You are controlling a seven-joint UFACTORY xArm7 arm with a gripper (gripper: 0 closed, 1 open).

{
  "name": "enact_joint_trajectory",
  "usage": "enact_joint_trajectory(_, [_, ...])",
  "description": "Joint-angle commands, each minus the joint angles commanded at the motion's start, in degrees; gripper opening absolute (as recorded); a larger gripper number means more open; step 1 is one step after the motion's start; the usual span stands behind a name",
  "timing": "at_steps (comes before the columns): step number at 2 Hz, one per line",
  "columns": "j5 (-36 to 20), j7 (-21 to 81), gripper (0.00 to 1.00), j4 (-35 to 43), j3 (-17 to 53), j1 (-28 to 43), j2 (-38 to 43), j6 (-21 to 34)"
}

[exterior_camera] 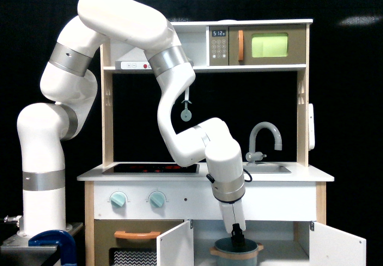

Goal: Put the bowl inside the kitchen cabinet

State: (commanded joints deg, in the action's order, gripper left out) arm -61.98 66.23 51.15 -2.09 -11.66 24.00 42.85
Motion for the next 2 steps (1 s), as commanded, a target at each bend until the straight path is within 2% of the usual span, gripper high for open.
enact_joint_trajectory(1, [15.78, -4.51, 1.0, -2.56, 8.25, -8.5, -14.62, 15.59])
enact_joint_trajectory(2, [22.4, -2.84, 1.0, 4.0, 13.26, -14.29, -14.49, 25.53])
